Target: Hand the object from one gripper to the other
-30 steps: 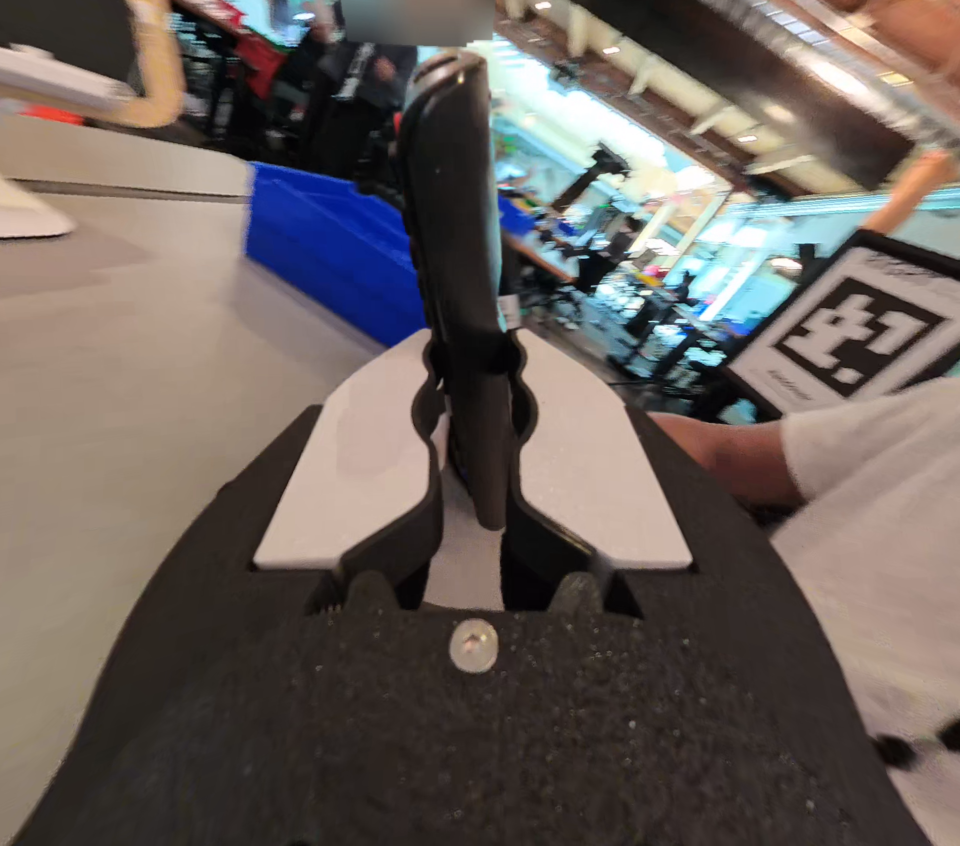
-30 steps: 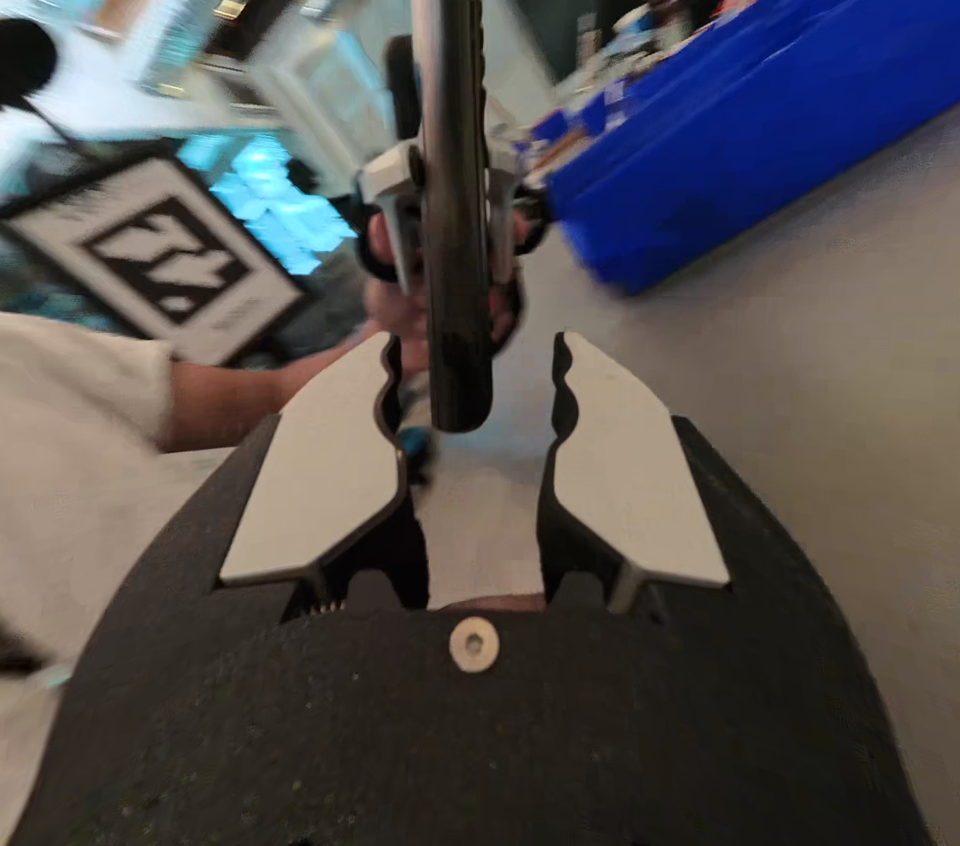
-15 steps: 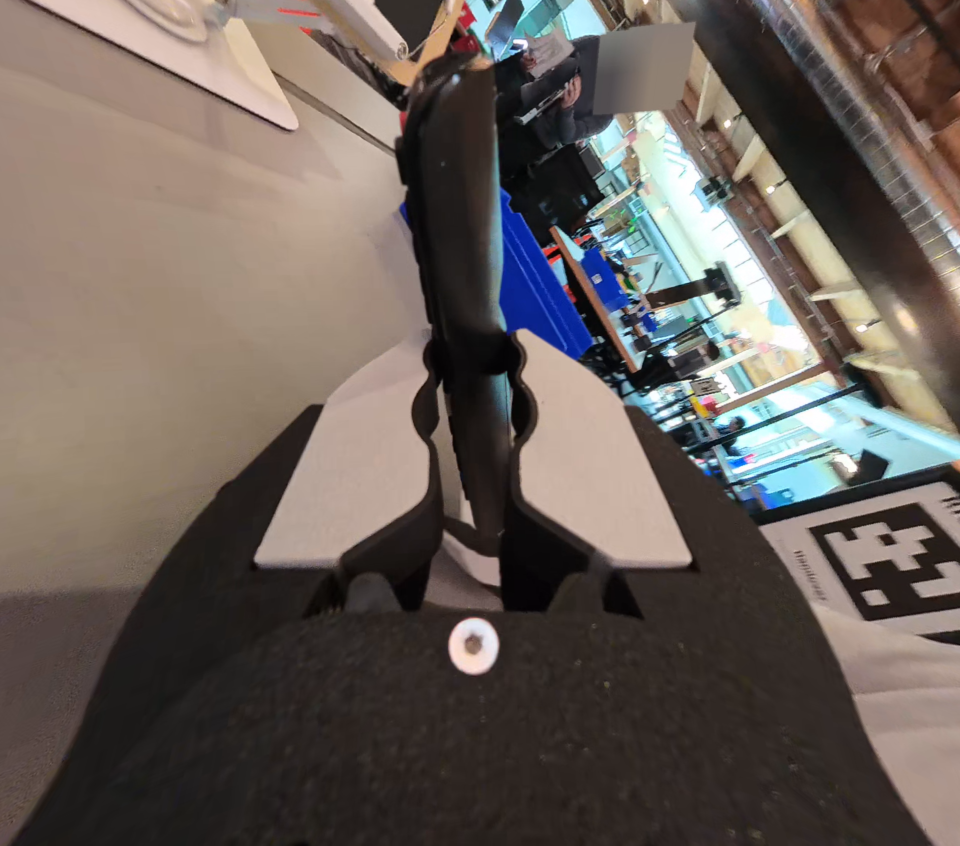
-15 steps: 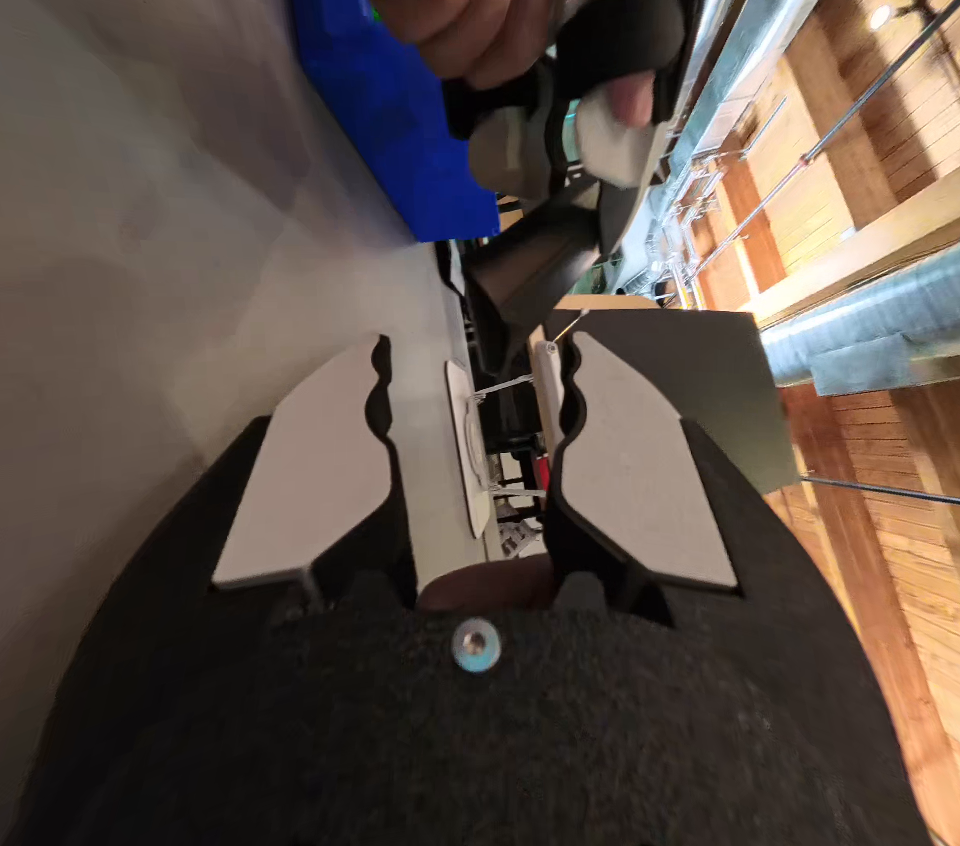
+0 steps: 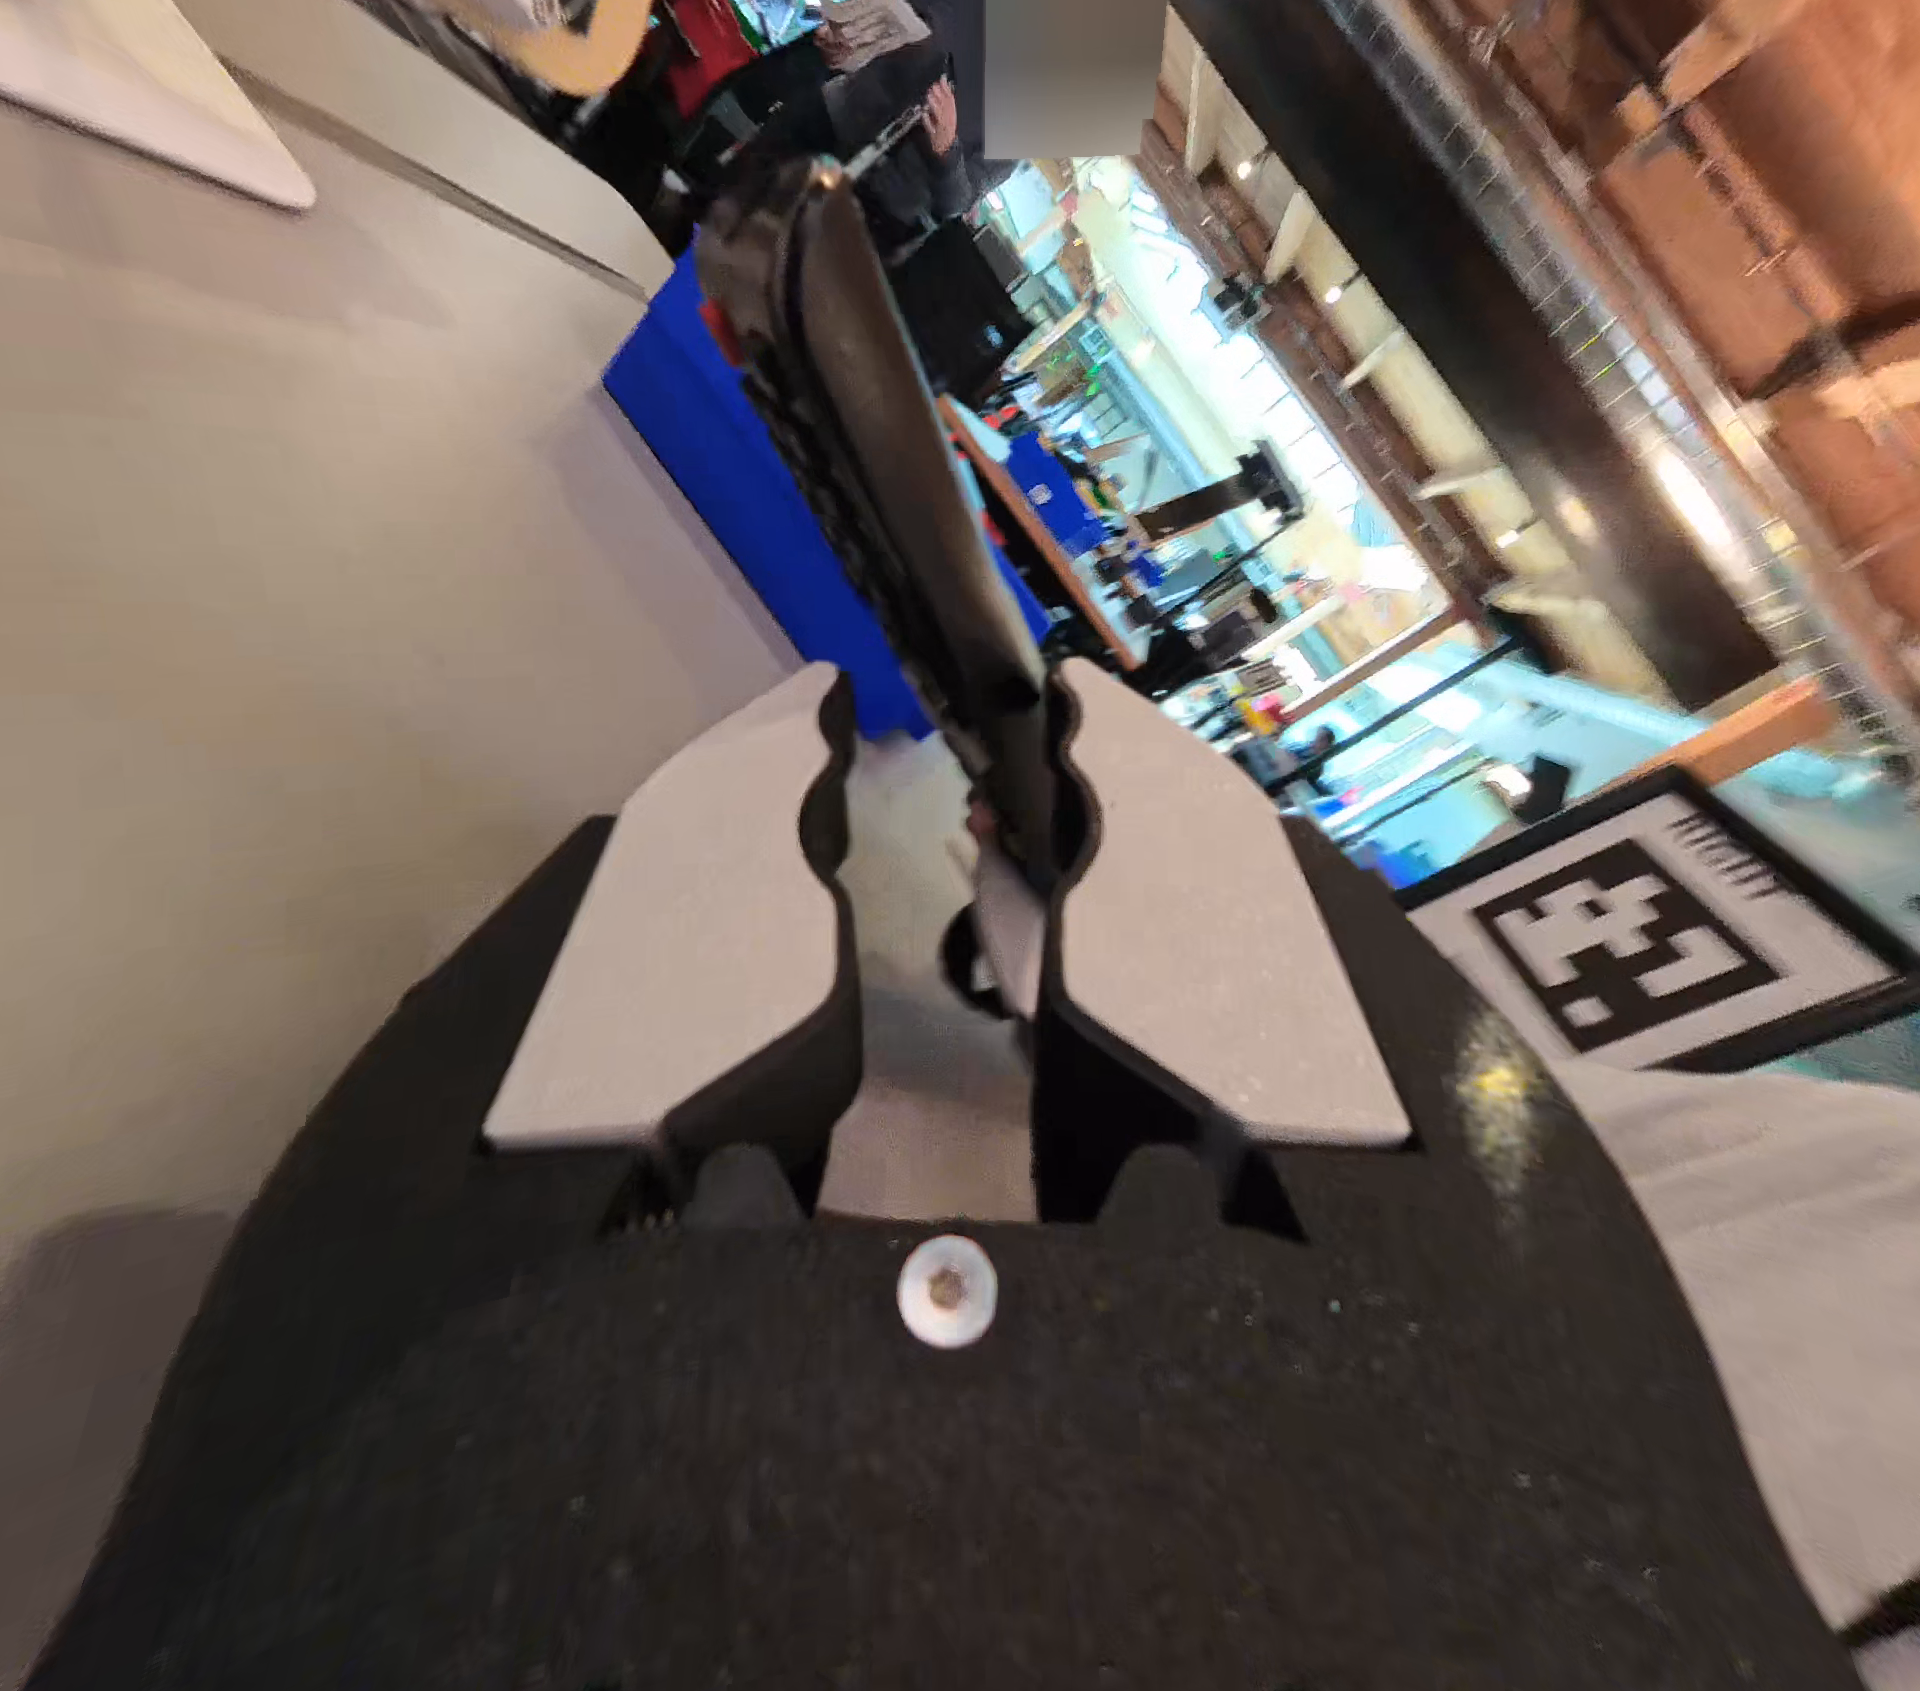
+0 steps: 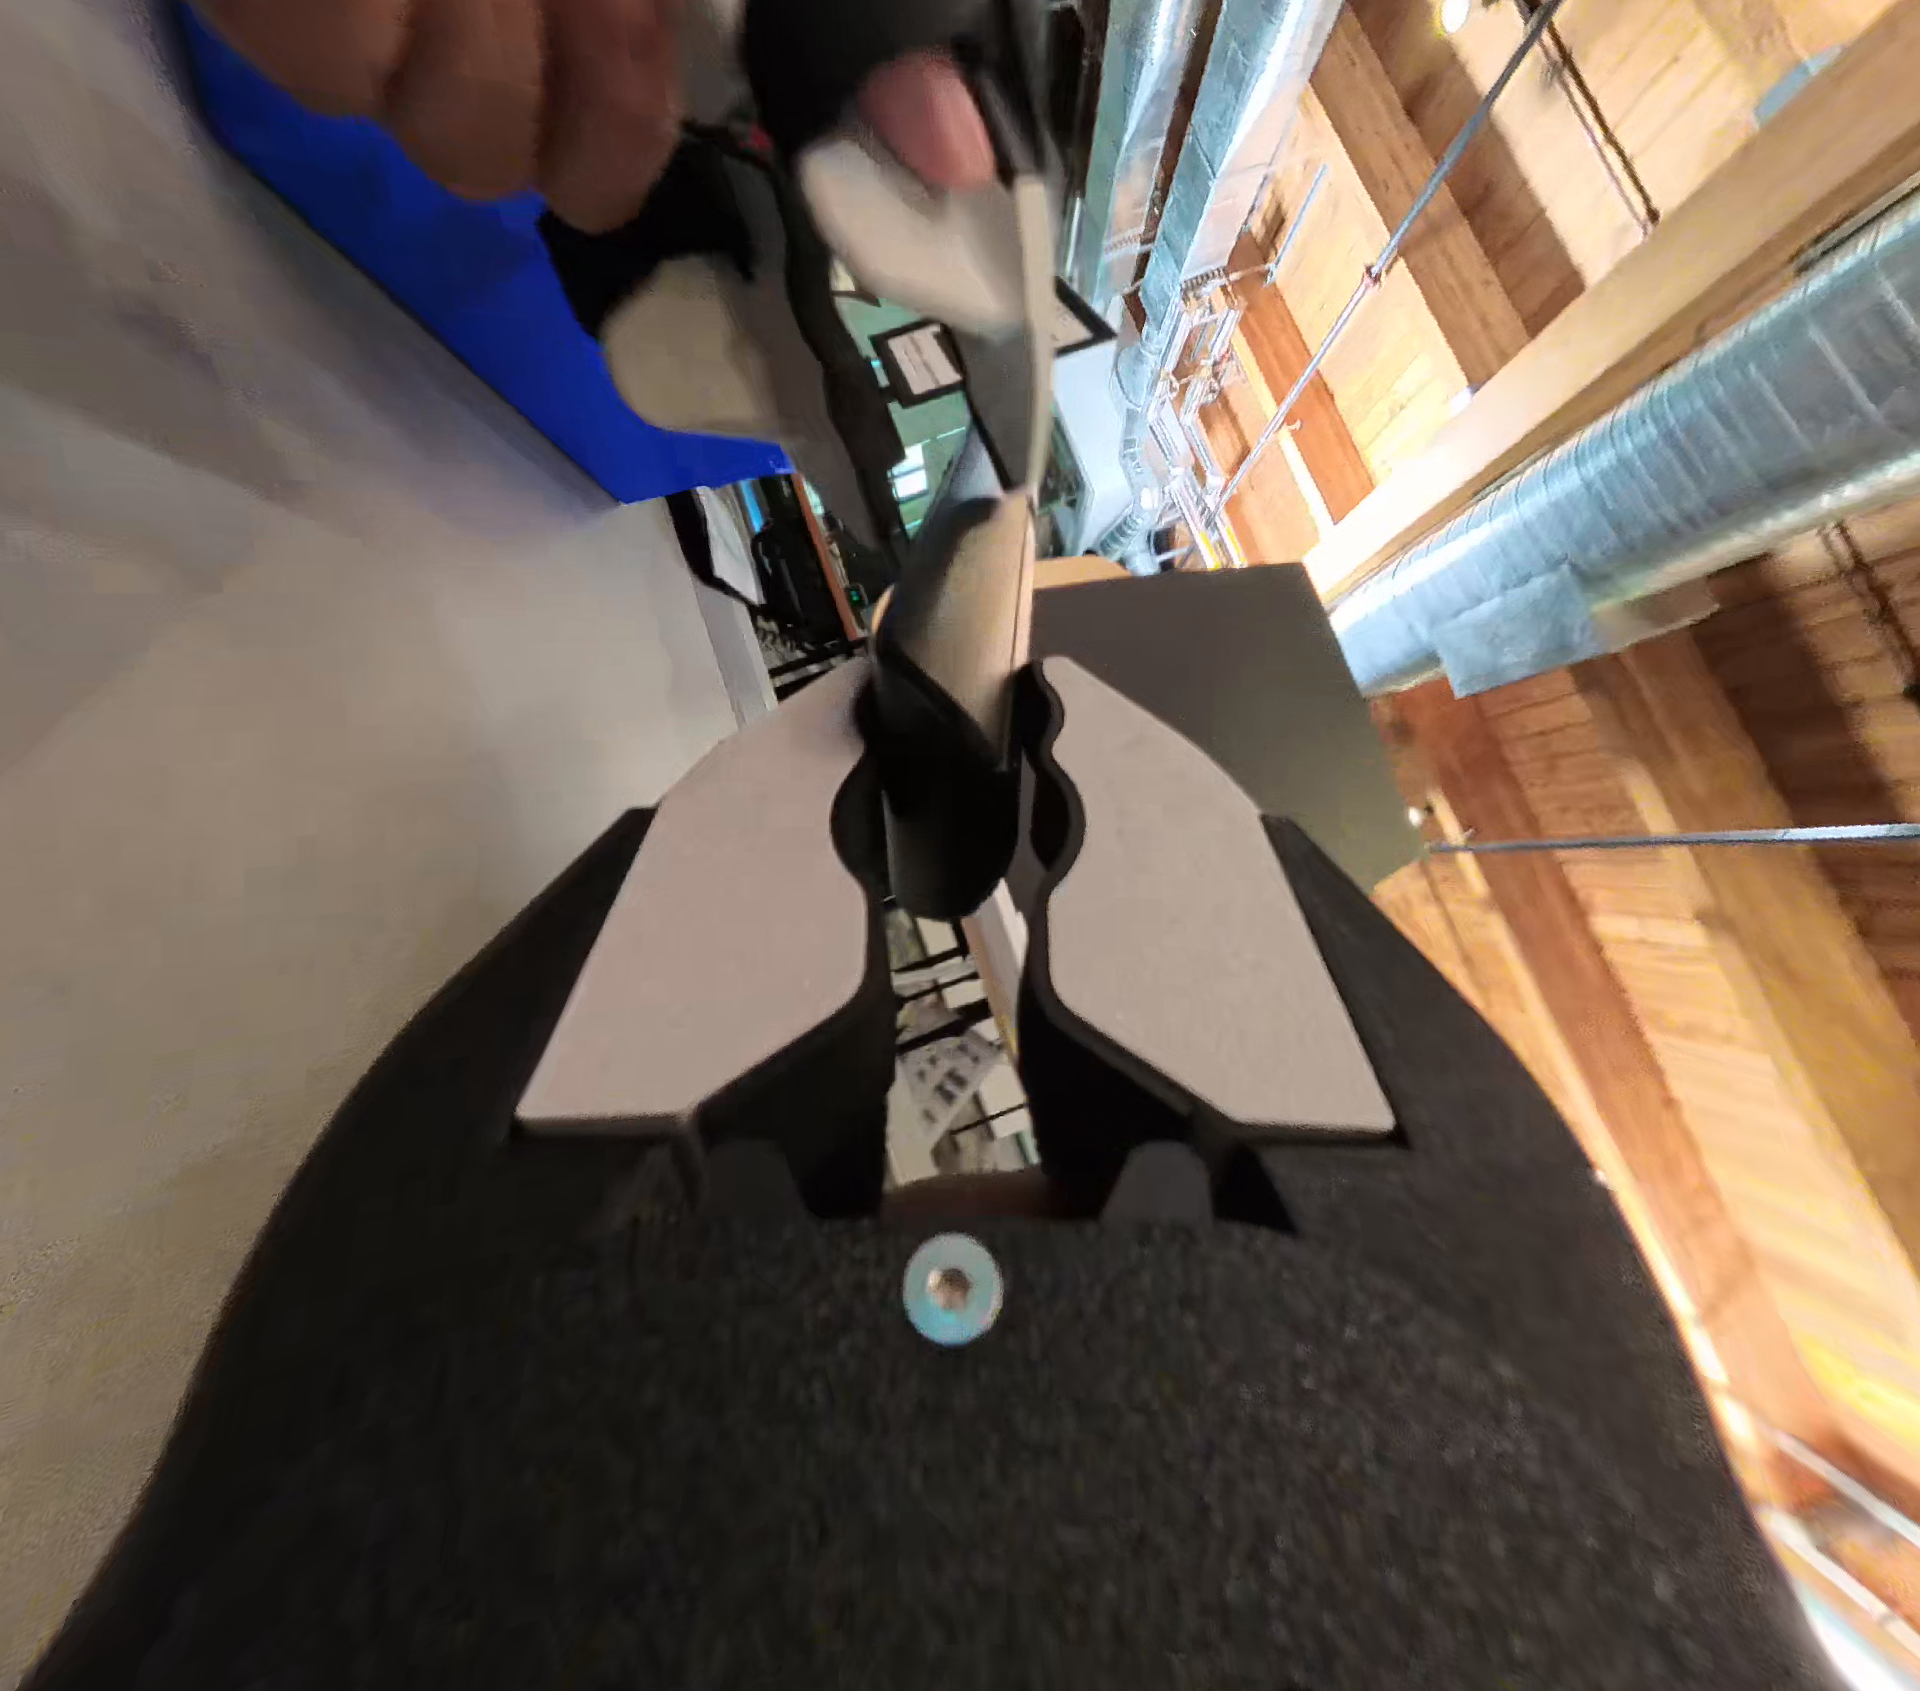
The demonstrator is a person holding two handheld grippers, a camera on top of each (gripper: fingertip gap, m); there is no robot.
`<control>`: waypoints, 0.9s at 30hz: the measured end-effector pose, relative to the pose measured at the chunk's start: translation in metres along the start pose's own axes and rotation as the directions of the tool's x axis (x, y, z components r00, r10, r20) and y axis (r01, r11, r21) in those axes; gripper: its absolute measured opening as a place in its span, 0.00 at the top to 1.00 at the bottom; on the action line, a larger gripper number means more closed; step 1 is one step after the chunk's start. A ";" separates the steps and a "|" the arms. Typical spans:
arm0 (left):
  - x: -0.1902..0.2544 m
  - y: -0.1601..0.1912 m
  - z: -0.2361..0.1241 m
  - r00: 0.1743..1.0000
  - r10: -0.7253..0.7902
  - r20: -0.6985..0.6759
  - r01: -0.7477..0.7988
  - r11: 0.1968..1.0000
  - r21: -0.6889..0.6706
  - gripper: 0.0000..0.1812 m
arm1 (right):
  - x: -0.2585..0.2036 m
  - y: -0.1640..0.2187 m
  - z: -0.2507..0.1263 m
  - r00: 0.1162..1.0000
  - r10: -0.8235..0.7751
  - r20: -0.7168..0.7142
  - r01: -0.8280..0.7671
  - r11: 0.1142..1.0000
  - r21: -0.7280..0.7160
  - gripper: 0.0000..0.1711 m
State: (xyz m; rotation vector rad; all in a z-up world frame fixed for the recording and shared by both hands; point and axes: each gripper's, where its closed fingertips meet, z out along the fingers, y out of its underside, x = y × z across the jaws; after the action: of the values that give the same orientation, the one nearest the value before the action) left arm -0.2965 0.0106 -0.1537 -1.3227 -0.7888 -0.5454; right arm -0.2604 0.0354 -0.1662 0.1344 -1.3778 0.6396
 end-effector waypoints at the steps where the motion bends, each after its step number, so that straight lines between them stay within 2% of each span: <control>1: -0.002 -0.004 -0.003 0.998 0.061 0.027 -0.061 0.998 -0.002 0.76 | 0.006 0.005 -0.002 0.999 0.047 -0.005 -0.047 0.999 -0.006 0.86; 3: -0.005 -0.012 -0.009 0.976 0.205 0.068 -0.206 0.979 0.001 0.72 | 0.014 0.015 -0.006 0.975 0.219 0.030 -0.218 0.976 -0.014 0.86; 5: -0.007 -0.018 -0.015 0.909 0.403 0.110 -0.401 0.915 -0.033 0.67 | 0.016 0.018 -0.011 0.889 0.436 0.142 -0.440 0.898 -0.003 0.86; 8: 0.000 -0.014 -0.020 0.759 0.647 0.073 -0.636 0.761 -0.131 0.66 | 0.024 0.021 -0.013 0.609 0.736 0.294 -0.759 0.649 -0.054 0.87; 11: 0.009 -0.009 -0.024 0.688 0.726 0.023 -0.715 0.682 -0.152 0.66 | 0.032 0.022 -0.015 0.291 0.856 0.426 -0.922 0.370 -0.113 0.87; 14: 0.004 -0.011 -0.028 0.664 0.746 0.049 -0.735 0.663 -0.141 0.67 | 0.031 0.021 -0.018 0.031 0.846 0.533 -0.965 0.164 -0.203 0.86; 18: 0.008 -0.003 -0.026 0.719 0.695 -0.016 -0.689 0.710 -0.144 0.66 | 0.034 0.018 -0.024 -0.188 0.766 0.615 -0.961 -0.013 -0.277 0.86; 22: 0.018 0.005 -0.021 0.755 0.651 -0.080 -0.656 0.744 -0.125 0.64 | 0.037 0.012 -0.032 -0.321 0.666 0.674 -0.935 -0.108 -0.339 0.86; 25: 0.040 0.015 -0.018 0.797 0.564 -0.214 -0.592 0.801 -0.090 0.71 | 0.040 0.013 -0.035 -0.412 0.583 0.700 -0.906 -0.178 -0.384 0.86; 27: 0.053 0.022 -0.016 0.808 0.510 -0.294 -0.555 0.827 -0.090 0.75 | 0.034 0.015 -0.033 -0.420 0.583 0.696 -0.900 -0.170 -0.400 0.86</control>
State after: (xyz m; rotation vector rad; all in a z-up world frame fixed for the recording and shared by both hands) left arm -0.2430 0.0033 -0.1276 -1.5195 -0.1274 -0.3209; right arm -0.2368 0.0739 -0.1458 -0.5828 -2.0149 2.6420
